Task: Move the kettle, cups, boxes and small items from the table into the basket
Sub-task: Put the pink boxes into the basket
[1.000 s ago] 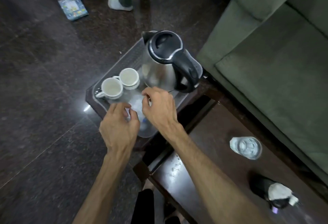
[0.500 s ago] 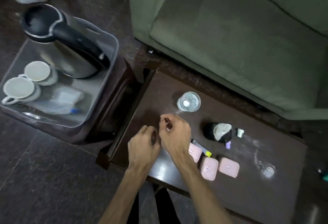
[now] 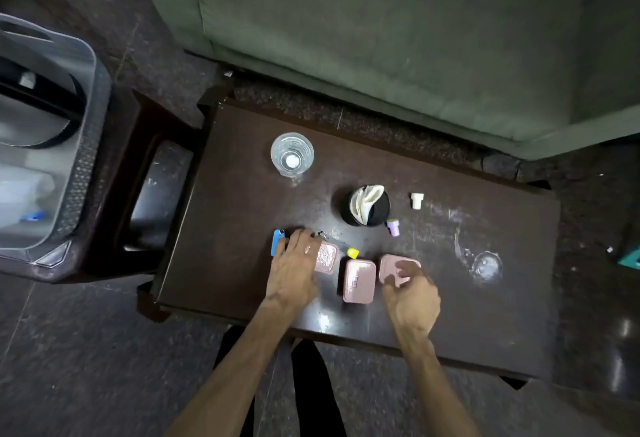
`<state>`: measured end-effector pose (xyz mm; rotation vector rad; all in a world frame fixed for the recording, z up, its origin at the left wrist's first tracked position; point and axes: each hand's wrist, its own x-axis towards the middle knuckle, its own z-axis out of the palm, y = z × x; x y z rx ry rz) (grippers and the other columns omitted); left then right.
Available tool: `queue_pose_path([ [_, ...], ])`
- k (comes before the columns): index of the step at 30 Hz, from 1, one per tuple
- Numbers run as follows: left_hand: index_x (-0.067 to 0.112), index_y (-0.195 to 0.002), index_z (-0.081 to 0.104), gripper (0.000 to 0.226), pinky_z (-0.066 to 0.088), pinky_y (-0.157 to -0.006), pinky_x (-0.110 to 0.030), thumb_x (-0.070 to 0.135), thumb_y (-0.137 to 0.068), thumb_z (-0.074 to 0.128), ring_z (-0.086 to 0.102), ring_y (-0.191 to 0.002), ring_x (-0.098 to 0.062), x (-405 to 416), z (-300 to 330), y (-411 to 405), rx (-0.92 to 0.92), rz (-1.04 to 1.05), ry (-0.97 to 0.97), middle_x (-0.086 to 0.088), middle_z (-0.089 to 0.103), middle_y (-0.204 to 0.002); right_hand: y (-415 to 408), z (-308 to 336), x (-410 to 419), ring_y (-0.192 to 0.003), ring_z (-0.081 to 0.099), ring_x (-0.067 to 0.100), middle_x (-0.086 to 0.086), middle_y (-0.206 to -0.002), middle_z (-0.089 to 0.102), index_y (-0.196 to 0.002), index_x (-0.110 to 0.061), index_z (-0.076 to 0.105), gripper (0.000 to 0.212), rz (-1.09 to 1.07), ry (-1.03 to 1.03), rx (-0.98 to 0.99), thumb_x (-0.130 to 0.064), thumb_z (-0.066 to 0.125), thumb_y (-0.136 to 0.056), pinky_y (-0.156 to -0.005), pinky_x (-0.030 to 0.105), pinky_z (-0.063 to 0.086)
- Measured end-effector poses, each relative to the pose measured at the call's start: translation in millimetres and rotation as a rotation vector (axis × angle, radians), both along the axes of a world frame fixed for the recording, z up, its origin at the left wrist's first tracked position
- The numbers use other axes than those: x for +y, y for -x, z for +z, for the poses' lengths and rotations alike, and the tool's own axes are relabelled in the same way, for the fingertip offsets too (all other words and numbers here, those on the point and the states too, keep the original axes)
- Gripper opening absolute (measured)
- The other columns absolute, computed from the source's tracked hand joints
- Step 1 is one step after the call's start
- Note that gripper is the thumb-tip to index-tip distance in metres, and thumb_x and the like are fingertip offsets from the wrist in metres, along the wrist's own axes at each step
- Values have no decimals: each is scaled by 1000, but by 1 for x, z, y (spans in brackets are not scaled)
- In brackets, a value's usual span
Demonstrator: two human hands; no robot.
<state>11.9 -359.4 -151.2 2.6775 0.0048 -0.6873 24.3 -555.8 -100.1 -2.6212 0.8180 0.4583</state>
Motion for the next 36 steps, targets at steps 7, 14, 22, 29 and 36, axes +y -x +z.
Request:
queue_pose_path([
  [7, 18, -124, 57, 58, 41, -108, -39, 38, -73, 73, 57, -113, -25, -16, -12, 18, 25, 126, -123, -3, 57, -119, 21, -18, 3, -107, 72, 38, 13, -108, 78, -110, -24, 76, 43, -186, -37, 248, -54, 72, -80, -91, 39, 55],
  [14, 15, -112, 54, 65, 55, -81, -41, 51, -67, 83, 67, -97, -31, -17, 5, 62, 108, 555, 49, -4, 58, -112, 37, -31, 14, -108, 72, 34, 10, -104, 81, -104, -18, 81, 22, -409, -303, 248, -28, 77, -85, -98, 35, 52],
  [22, 16, -114, 57, 71, 56, -78, -42, 55, -63, 87, 70, -95, -33, 6, 41, 77, -11, 880, 136, -2, 62, -111, 32, 2, 38, -80, 77, 33, -1, -59, 75, -72, -21, 76, 5, -404, -462, 154, -19, 77, -76, -93, 50, 60],
  [29, 23, -121, 54, 71, 52, -87, -38, 51, -65, 87, 66, -108, -26, 89, 87, 70, -253, 1211, 251, 1, 63, -118, 0, 54, 151, -64, 65, 16, -5, -61, 72, -78, -15, 76, 14, -169, -750, 77, -4, 77, -87, -78, 40, 58],
  [36, 12, -127, 60, 74, 50, -95, -50, 49, -68, 85, 66, -107, -36, 212, 123, 60, -486, 1320, 50, -10, 70, -116, -28, 76, 294, -74, 70, 18, -4, -74, 76, -76, -30, 75, 3, 181, -777, 63, -28, 72, -76, -88, 55, 61],
])
